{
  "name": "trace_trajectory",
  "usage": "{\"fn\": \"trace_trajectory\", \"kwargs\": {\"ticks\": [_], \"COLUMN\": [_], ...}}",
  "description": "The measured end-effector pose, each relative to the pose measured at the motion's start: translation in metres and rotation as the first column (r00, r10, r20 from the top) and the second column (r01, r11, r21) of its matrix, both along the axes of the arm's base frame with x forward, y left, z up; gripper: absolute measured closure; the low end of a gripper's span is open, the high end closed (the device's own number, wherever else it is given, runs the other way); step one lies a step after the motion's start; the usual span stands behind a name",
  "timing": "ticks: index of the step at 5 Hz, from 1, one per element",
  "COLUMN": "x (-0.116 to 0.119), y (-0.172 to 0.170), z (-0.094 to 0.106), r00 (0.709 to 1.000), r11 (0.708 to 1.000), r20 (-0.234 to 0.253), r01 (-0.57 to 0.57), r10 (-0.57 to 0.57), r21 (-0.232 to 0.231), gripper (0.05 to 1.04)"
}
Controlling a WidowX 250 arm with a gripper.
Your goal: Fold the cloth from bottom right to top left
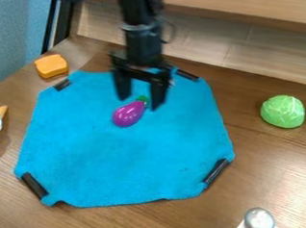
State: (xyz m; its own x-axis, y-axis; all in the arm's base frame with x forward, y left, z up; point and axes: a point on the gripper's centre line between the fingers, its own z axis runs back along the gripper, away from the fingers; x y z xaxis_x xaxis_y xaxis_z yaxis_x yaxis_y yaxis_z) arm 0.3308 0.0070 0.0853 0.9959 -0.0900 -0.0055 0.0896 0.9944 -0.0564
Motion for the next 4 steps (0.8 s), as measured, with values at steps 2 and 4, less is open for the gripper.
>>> {"fn": "trace_trajectory", "kwargs": {"ticks": [2,4], "x": [0.005,-0.019], "y": [-0.057,-0.111], "z": [-0.005,-0.024], "r00": [0.985,0.944], "r11": [0.987,0.946], "r20": [0.071,0.061], "r01": [0.160,0.324], "r10": [-0.158,-0.324], "r21": [-0.021,0.015], "gripper": [0.083,0.083]}}
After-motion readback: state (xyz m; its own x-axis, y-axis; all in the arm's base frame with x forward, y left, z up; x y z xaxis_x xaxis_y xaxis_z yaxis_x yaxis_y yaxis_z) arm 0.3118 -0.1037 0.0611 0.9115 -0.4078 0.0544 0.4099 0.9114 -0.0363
